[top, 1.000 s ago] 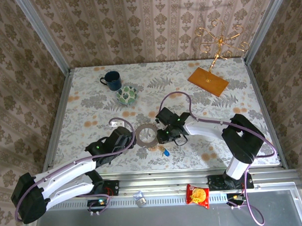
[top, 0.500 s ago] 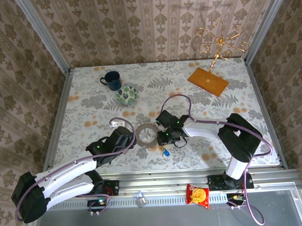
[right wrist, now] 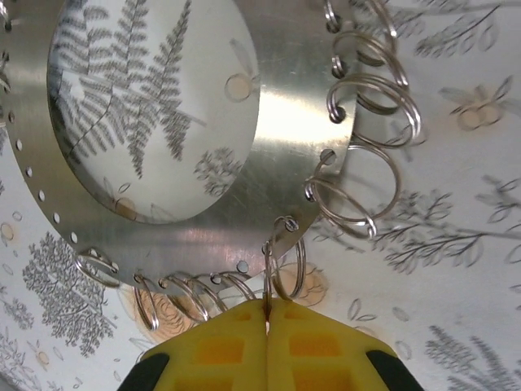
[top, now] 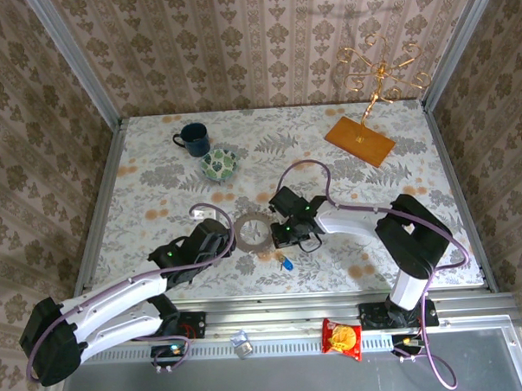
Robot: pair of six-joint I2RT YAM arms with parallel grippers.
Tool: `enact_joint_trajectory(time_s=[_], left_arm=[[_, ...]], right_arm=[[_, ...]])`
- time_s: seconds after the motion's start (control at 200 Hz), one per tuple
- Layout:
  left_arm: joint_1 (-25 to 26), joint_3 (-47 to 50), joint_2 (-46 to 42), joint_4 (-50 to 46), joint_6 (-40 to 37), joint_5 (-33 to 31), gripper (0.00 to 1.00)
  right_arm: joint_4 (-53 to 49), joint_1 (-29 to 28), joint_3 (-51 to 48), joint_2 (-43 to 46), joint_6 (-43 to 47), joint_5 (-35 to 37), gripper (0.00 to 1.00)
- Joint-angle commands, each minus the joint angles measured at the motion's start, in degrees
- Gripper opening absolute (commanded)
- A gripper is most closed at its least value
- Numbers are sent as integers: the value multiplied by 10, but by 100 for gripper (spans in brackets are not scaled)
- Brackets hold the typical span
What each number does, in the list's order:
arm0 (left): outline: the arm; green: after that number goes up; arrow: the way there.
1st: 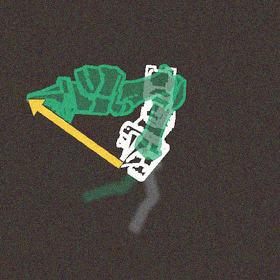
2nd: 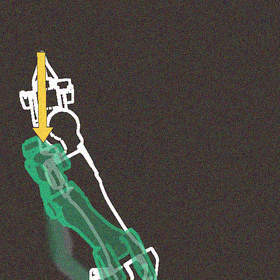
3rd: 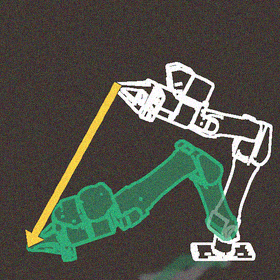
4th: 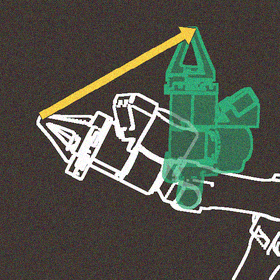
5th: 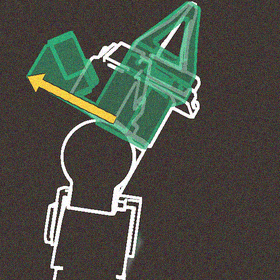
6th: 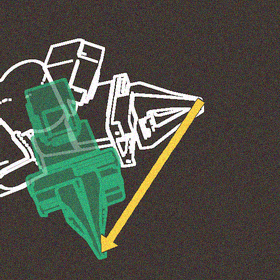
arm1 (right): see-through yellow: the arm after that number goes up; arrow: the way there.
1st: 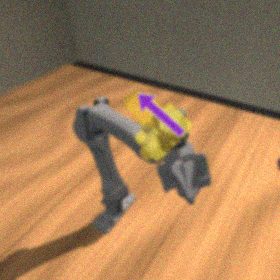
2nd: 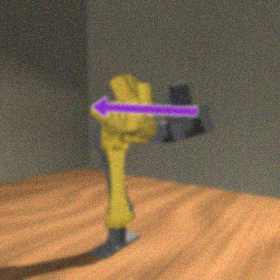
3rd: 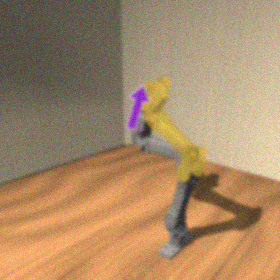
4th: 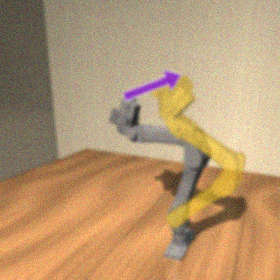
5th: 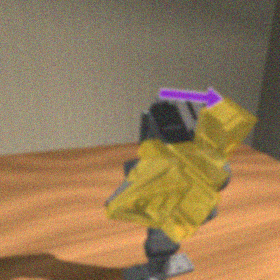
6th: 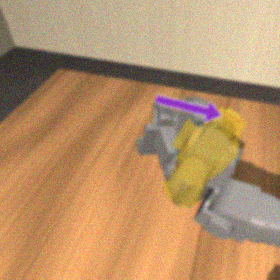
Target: Put the keys on the keyring
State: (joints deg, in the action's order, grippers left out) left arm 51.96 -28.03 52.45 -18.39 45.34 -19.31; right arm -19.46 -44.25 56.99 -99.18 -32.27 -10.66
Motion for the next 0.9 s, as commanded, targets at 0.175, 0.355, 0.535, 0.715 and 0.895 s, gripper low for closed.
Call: enact_joint_trajectory(time_s=[0.175,0.355,0.535,0.715,0.895], left_arm=[[-5,4,-9,-4,-11,1,48],[-5,6,-12,-4,-11,2,48],[-5,6,-11,-1,-12,3,48],[-5,6,-11,-1,-11,4,48],[-5,6,-11,-1,-12,5,48]], right_arm=[[-24,22,25,-7,39,-2,22],[8,20,-20,20,6,-31,26],[52,20,-43,22,-33,-61,28],[64,20,-45,14,-43,-56,27],[76,20,-50,7,-50,-50,24]])
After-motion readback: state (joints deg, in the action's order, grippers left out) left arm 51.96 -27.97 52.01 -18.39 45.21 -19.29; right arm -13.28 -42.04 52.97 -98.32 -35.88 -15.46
